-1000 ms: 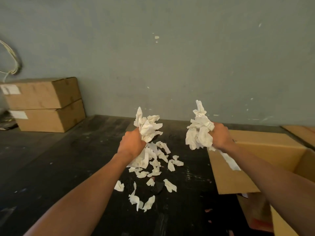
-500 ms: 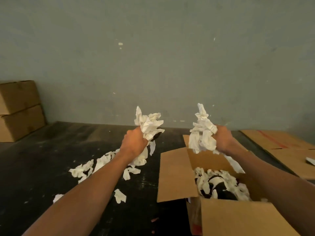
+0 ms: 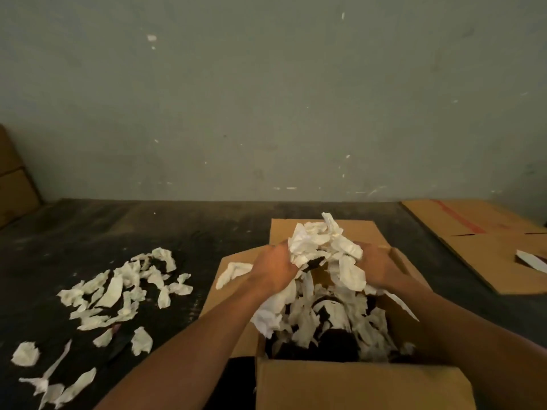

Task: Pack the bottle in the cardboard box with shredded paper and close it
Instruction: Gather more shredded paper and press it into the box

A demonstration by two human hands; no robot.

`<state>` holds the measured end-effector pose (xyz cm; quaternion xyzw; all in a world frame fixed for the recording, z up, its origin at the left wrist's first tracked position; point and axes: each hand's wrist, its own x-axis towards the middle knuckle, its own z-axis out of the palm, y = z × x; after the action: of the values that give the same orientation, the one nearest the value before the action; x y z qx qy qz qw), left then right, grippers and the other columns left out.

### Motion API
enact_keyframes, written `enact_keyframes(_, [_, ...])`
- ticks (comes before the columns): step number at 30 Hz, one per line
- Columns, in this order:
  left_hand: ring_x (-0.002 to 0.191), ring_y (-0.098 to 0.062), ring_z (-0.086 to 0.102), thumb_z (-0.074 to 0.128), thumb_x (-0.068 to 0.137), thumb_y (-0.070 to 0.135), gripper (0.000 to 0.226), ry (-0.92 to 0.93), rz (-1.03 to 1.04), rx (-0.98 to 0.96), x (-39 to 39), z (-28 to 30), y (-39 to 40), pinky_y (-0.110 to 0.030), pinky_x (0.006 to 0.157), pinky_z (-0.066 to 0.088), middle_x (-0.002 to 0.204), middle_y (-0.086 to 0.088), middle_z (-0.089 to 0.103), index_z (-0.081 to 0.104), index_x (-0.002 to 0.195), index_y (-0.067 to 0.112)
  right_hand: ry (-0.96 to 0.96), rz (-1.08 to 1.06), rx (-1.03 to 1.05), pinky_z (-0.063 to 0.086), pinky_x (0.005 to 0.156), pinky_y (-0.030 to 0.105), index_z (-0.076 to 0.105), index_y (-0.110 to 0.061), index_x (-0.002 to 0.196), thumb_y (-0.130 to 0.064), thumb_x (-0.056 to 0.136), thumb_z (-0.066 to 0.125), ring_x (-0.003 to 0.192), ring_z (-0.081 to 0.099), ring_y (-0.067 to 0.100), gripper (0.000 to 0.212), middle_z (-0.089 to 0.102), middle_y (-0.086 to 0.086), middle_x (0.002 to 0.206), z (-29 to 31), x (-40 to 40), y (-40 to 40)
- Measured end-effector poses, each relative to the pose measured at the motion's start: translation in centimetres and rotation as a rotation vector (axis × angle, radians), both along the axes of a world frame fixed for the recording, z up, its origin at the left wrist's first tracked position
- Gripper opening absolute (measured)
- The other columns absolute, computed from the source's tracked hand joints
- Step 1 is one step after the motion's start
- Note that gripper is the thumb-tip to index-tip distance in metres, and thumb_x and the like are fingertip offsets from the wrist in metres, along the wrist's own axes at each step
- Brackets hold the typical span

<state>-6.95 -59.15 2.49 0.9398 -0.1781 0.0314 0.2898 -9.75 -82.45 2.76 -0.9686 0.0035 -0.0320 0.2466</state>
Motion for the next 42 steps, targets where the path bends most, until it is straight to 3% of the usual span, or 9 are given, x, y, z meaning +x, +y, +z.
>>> enact_keyframes(3, [0.099,-0.028,0.064,0.053,0.086,0.053,0.045,0.119,-0.069,0.058,-0.1,-2.0,-2.3,-0.042,0.084,0.054,0.11,-0.006,0.069,0.061,0.117,0.021,0.103,0.006,0.085,0.054,0.082,0.046,0.065,-0.025,0.094,-0.034,0.089,0.061,0.09,0.065,0.025,0.011,0.07,0.004,0.096,-2.3,0.1,-2.1])
enact_keyframes(7, [0.122,-0.03,0.051,0.06,0.083,0.06,0.074,0.28,-0.076,0.192,0.4,-4.0,-3.9,-0.037,0.096,0.045,0.138,-0.009,0.051,0.039,0.141,0.018,0.187,0.008,0.153,0.047,0.095,0.038,0.048,-0.026,0.136,-0.045,0.085,0.064,0.112,0.058,0.022,0.057,0.06,0.0,0.128,-3.3,0.3,-3.7])
enact_keyframes(12, [0.139,-0.031,0.035,0.075,0.076,0.055,0.102,0.42,-0.184,0.357,0.6,-3.9,-4.3,-0.044,0.11,0.037,0.156,-0.011,0.028,0.019,0.153,0.018,0.284,0.023,0.183,0.046,0.1,0.04,0.036,-0.027,0.146,-0.034,0.078,0.075,0.119,0.053,0.023,0.078,0.052,0.002,0.14,-2.9,0.8,-4.4])
enact_keyframes(18, [0.141,-0.028,0.034,0.062,0.083,0.063,0.091,0.626,-0.249,0.538,0.3,-1.8,-4.7,-0.042,0.11,0.037,0.159,0.0,0.027,0.021,0.155,0.025,0.38,0.019,0.204,0.044,0.095,0.03,0.043,-0.032,0.139,-0.052,0.073,0.077,0.124,0.048,0.019,0.077,0.047,-0.005,0.14,-2.6,1.1,-5.2])
enact_keyframes(23, [0.114,-0.037,0.059,0.047,0.101,0.041,0.057,0.873,-0.137,0.466,0.2,-1.8,-4.6,-0.049,0.084,0.058,0.156,-0.013,0.031,0.026,0.153,0.028,0.407,0.015,0.029,0.037,0.092,0.024,0.034,-0.018,0.147,-0.045,0.092,0.058,0.13,0.045,0.021,0.066,0.041,0.004,0.15,-3.4,1.5,-5.1])
enact_keyframes(28, [0.117,-0.032,0.057,0.046,0.096,0.027,0.05,0.351,-0.143,0.528,1.4,-5.3,-4.5,-0.044,0.093,0.052,0.143,-0.011,0.049,0.04,0.145,0.03,0.502,0.054,-0.224,0.024,0.115,0.049,0.006,-0.04,0.151,-0.076,0.081,0.041,0.143,0.023,0.037,0.087,0.005,0.011,0.162,-7.4,1.3,-4.9])
enact_keyframes(30, [0.119,-0.031,0.055,0.05,0.094,0.036,0.056,0.359,-0.152,0.489,1.1,-6.4,-4.6,-0.043,0.093,0.051,0.143,-0.01,0.05,0.034,0.148,0.032,0.612,0.182,-0.25,0.02,0.117,0.049,0.0,-0.045,0.15,-0.073,0.083,0.044,0.146,0.014,0.037,0.085,-0.003,0.01,0.162,-8.7,0.7,-4.6])
enact_keyframes(36, [0.111,-0.034,0.062,0.05,0.1,0.029,0.052,1.02,-0.196,0.426,-0.9,-7.2,-4.8,-0.041,0.079,0.061,0.153,-0.009,0.035,0.034,0.149,0.031,0.905,0.319,-0.362,0.031,0.11,0.04,0.02,-0.037,0.151,-0.052,0.079,0.07,0.143,0.028,0.027,0.089,0.022,-0.002,0.16,-7.7,-0.4,-5.0])
enact_keyframes(42, [0.115,-0.039,0.06,0.047,0.101,0.011,0.054,0.992,-0.13,0.369,1.0,-3.9,-5.4,-0.037,0.062,0.062,0.159,-0.015,0.025,0.034,0.149,0.029,0.754,0.304,-0.071,0.053,0.088,0.038,0.054,-0.04,0.121,-0.039,0.078,0.076,0.113,0.052,0.02,0.049,0.048,-0.006,0.13,-4.8,1.3,-6.1])
